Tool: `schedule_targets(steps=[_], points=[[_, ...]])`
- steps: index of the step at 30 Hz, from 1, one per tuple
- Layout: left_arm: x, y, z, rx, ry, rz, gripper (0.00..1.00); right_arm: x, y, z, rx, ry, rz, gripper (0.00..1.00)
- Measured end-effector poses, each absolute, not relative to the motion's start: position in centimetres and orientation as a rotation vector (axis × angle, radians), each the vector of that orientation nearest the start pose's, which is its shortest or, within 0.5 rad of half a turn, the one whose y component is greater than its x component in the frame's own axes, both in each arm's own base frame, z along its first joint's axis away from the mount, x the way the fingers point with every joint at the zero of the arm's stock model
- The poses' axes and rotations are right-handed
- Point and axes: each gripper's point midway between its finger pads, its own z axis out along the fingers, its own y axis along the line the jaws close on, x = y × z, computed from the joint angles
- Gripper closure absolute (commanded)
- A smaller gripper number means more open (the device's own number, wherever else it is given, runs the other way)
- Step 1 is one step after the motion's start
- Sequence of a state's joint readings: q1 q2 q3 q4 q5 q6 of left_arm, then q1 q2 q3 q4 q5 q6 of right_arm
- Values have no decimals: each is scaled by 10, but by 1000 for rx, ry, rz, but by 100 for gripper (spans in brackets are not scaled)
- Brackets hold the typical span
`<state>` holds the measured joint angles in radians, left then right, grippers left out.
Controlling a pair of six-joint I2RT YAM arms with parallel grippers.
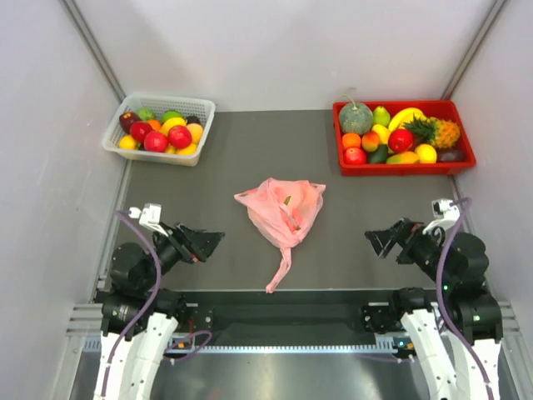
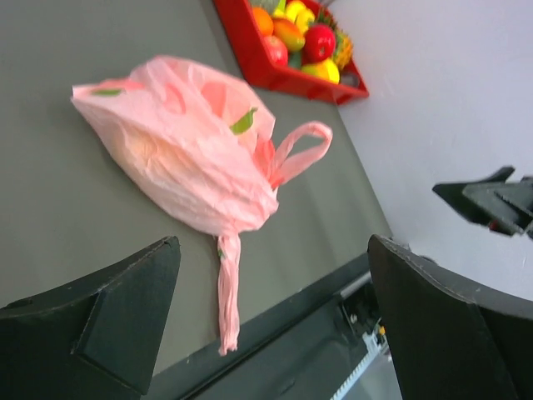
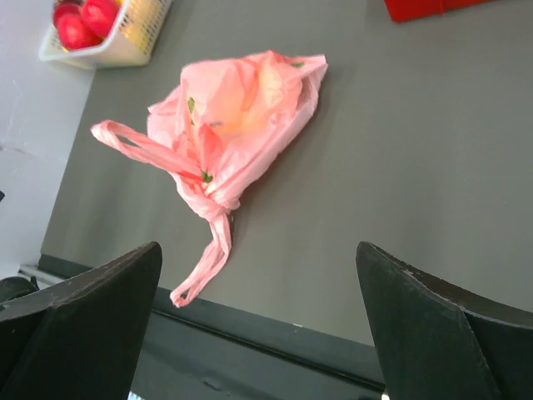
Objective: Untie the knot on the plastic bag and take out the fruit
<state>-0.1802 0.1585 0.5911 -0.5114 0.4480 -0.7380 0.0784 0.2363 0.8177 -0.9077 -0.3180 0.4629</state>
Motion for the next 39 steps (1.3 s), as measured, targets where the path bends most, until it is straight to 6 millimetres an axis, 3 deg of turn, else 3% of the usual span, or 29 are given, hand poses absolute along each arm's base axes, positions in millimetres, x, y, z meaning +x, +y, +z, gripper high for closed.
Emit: schedule_targets(steps=[4, 11, 14, 20, 25, 29, 33, 39], points=[[150, -137, 242, -107, 1822, -1078, 1, 154, 87, 231, 161, 1994, 672, 0], [152, -145, 225, -94, 1925, -1117, 1, 194, 96, 161, 264, 2166, 725, 0], [154, -147, 218, -94, 1965, -1123, 1, 206, 101, 142, 297, 2199, 760, 0], [159, -148, 208, -116, 2025, -1115, 1, 240, 121, 130, 331, 2194, 849, 0], [163, -147, 203, -136, 2049, -1104, 1, 256, 172, 102, 299, 2279, 939, 0], [169, -145, 193, -161, 2098, -1070, 1, 268, 201, 83, 377, 2309, 1014, 0], [173, -141, 187, -184, 2150, -1026, 1, 286, 215, 83, 503, 2221, 1093, 0], [177, -141, 181, -199, 2181, -996, 1, 295, 233, 78, 645, 2142, 1222, 0]])
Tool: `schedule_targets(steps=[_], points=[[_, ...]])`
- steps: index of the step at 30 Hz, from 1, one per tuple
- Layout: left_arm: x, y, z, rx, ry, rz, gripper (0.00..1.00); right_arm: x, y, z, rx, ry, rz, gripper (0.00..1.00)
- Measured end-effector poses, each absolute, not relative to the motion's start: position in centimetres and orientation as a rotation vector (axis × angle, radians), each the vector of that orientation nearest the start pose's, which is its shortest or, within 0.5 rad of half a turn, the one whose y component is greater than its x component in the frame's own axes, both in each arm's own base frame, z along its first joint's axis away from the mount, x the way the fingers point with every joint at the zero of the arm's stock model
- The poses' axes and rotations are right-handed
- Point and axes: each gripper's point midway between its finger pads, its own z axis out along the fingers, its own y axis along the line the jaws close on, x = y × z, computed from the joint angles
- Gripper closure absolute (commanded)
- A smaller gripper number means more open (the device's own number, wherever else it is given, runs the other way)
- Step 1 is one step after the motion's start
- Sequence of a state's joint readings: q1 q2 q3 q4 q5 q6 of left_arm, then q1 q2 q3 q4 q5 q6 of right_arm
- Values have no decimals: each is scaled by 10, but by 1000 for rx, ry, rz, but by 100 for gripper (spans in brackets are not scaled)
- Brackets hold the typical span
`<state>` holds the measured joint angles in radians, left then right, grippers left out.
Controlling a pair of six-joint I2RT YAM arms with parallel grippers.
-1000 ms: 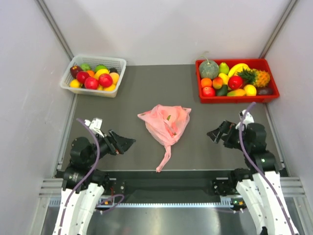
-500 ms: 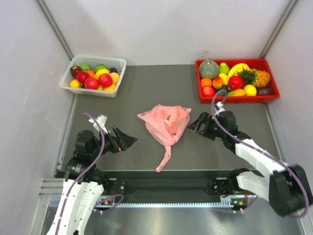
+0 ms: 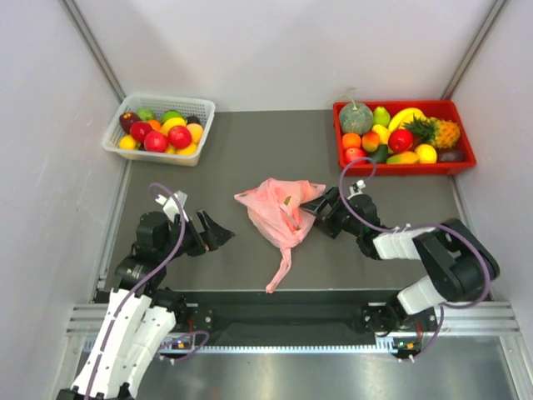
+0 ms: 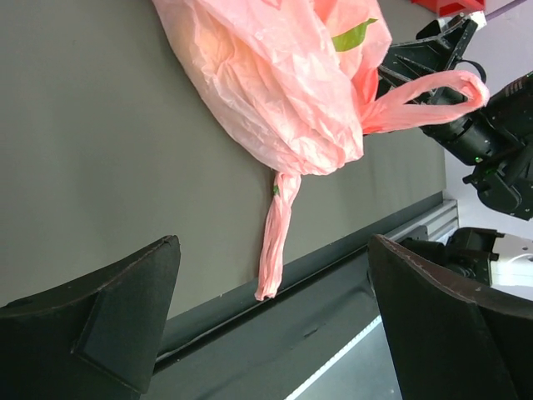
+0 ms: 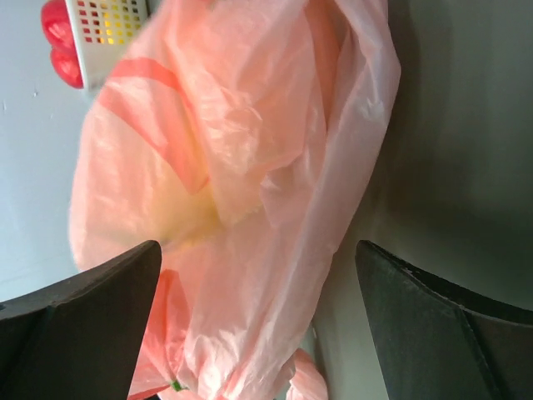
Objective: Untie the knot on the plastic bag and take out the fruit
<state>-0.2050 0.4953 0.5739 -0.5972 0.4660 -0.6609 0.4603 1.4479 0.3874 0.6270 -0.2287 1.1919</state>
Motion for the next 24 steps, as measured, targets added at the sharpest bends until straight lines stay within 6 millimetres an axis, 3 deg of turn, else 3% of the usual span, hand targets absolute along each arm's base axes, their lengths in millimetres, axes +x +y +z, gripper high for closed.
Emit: schedule_targets(steps=[2, 4, 5, 7, 16, 24], points=[[179, -142, 178, -203, 2196, -986, 1, 293, 241, 71, 676, 2158, 1258, 5], [181, -143, 174, -205, 2220, -969, 1, 291, 248, 64, 695, 2173, 1291, 39], [183, -145, 173, -206, 2229, -964, 1, 290, 251, 65, 700, 2169, 1313, 71], [187, -150, 174, -200, 2239, -962, 1, 291, 257, 70, 700, 2136, 1368, 99], [204, -200, 154, -132, 2312, -937, 1, 290, 273, 92, 670, 2037, 1549, 100], [247, -213, 161, -286, 2163, -934, 1, 276, 279, 100, 611, 2017, 1610, 100]])
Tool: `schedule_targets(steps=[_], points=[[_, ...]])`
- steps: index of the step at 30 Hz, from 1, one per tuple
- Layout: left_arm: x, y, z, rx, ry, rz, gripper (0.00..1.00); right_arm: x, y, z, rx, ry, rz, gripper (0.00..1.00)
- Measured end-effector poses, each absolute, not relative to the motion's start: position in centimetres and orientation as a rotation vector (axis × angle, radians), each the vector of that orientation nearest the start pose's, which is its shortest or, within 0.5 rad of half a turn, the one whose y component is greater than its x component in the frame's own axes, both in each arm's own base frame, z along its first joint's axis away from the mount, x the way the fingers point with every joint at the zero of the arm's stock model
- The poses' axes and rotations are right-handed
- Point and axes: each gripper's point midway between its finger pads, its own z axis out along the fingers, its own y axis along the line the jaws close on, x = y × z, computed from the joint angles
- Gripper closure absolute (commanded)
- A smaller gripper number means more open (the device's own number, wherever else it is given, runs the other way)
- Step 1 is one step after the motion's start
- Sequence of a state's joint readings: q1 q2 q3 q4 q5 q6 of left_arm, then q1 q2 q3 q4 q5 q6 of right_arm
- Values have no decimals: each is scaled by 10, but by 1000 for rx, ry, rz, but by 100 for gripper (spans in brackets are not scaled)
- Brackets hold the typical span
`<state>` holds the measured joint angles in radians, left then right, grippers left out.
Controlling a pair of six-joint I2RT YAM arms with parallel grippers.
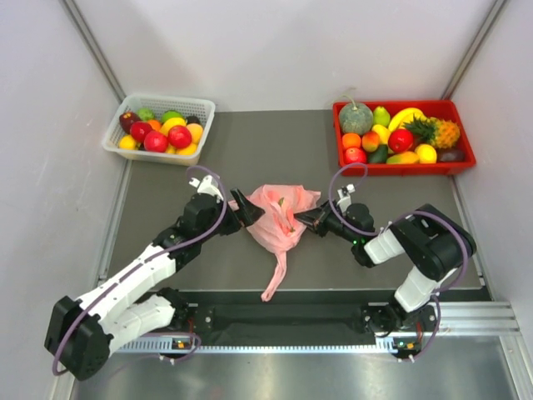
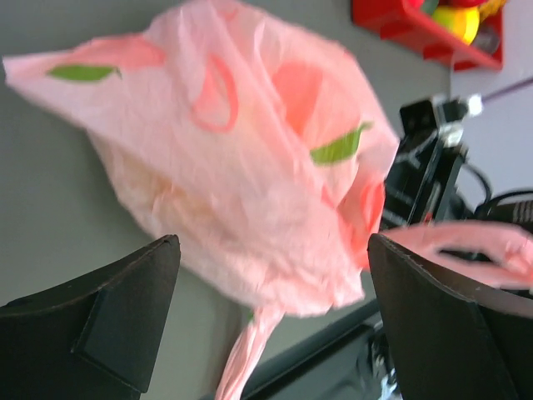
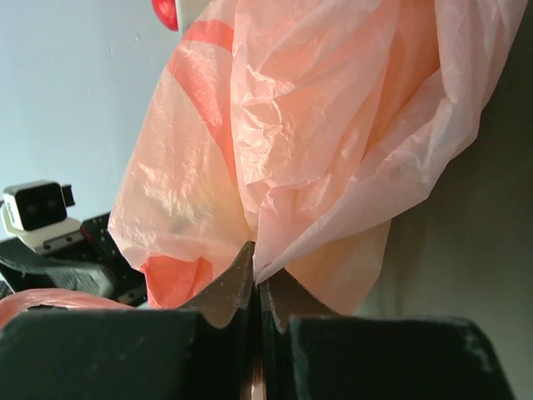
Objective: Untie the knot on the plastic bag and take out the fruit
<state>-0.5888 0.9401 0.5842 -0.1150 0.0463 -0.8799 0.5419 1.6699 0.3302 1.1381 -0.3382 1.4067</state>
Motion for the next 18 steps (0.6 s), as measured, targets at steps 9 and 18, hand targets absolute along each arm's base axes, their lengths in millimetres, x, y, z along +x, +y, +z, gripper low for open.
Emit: schedule_targets(steps=[9, 18], points=[[247, -249, 129, -287, 2251, -962, 1, 263, 292, 105, 547, 2019, 1651, 100], [241, -261, 119, -285, 2280, -971, 100, 258, 301, 111, 512, 1999, 1682, 100]])
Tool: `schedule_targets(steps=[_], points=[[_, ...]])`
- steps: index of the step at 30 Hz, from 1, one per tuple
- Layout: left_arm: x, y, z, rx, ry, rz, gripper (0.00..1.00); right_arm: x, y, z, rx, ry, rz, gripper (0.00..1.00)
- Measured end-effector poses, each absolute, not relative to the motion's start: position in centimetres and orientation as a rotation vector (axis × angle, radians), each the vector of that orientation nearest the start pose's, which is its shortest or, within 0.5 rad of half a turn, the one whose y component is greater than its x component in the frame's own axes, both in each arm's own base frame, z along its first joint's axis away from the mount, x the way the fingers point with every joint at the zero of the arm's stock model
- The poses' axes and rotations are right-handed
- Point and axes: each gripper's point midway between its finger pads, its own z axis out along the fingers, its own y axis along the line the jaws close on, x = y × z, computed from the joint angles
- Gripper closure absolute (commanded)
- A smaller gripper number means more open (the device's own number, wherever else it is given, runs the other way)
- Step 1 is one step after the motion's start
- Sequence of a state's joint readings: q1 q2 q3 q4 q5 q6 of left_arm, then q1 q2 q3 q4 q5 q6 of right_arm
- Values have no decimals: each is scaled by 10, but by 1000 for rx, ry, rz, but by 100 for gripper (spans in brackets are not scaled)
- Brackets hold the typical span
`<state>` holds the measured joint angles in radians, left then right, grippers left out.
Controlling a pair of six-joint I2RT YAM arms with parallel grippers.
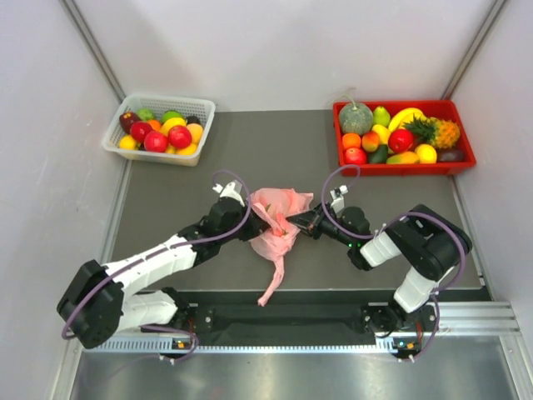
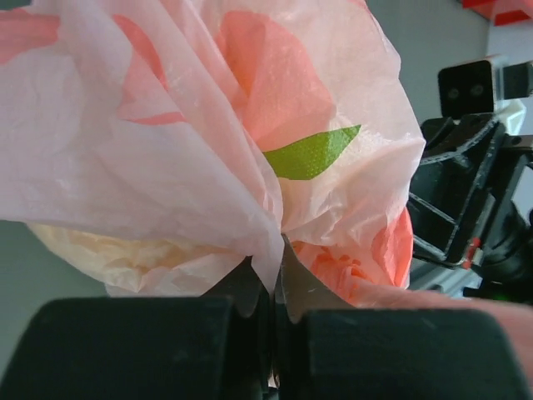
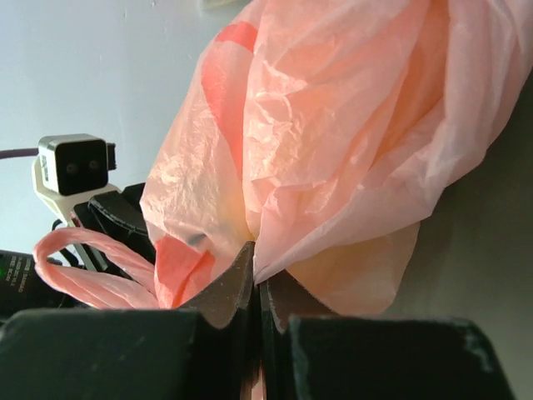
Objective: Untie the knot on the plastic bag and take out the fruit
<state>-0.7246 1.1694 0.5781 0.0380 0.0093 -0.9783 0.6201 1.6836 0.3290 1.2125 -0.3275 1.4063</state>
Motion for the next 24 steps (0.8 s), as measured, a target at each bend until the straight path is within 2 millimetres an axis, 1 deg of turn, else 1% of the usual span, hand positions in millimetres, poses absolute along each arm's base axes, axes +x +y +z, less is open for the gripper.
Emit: schedule_targets(steps=[2, 5, 8, 11, 13, 15, 18, 19, 20, 22, 24], points=[[243, -256, 118, -289, 2273, -930, 100, 259, 299, 109, 524, 1997, 1671, 100], [244, -242, 122, -292, 2249, -860, 100, 257, 287, 103, 556, 2001, 1645, 100], [248, -220, 134, -307, 2186, -784, 100, 261, 262, 99, 621, 1984, 1599, 100], [258, -189, 142, -352, 2123, -701, 100, 270, 230, 100, 688, 1940, 1534, 100], [266, -165, 142, -395, 2098, -643, 100, 275, 213, 105, 711, 1915, 1492, 100], [272, -148, 139, -425, 2089, -612, 100, 278, 202, 113, 692, 1903, 1460, 100], [275, -135, 132, -430, 2103, -586, 100, 281, 191, 126, 651, 1909, 1382, 99], [276, -133, 130, -424, 2106, -581, 100, 282, 187, 130, 641, 1915, 1348, 96], [277, -131, 129, -420, 2109, -573, 100, 284, 182, 136, 636, 1914, 1308, 96], [279, -125, 128, -418, 2106, -542, 100, 291, 165, 147, 643, 1892, 1207, 95], [282, -119, 127, -417, 2105, -518, 100, 299, 143, 154, 674, 1878, 1092, 90]])
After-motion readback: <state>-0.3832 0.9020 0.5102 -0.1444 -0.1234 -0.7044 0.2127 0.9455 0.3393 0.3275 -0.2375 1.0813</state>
